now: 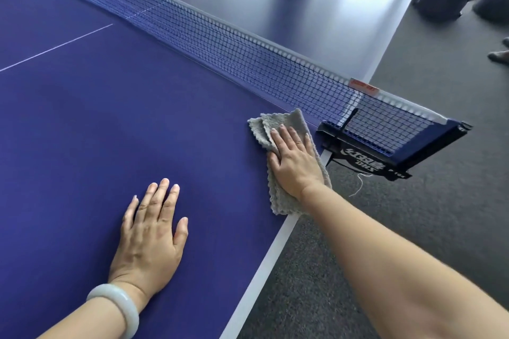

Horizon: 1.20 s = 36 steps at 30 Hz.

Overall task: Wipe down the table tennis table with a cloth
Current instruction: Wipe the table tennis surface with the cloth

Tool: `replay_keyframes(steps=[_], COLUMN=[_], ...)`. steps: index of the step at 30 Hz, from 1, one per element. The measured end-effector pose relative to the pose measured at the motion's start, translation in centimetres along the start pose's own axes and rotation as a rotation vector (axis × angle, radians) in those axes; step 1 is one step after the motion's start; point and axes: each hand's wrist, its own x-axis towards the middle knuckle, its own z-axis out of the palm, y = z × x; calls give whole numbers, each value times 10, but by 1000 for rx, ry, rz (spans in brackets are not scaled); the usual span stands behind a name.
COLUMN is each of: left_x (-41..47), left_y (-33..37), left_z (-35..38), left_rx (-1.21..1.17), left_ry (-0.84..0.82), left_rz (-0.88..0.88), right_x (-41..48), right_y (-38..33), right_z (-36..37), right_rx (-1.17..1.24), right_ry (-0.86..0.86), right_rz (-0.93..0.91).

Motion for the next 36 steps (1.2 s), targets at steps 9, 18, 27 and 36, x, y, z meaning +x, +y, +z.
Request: replay_keyframes(steps=[9, 18, 27, 36], left_x=[-1, -2, -4, -111], left_y=[3, 0, -6, -65], left_z=[-4, 0, 0, -22], left_rx=[-6, -28, -208, -178], left_ry=[-11, -30, 29, 44], left_rz=[-33, -55, -20, -218], right_x=[-90, -68, -147, -147], right_y=[-34, -68, -113, -116], right_z=[17, 16, 33, 35], right_rx=[51, 26, 44, 39], right_ry=[23, -26, -22, -27], right_rz=[-295, 86, -287, -261])
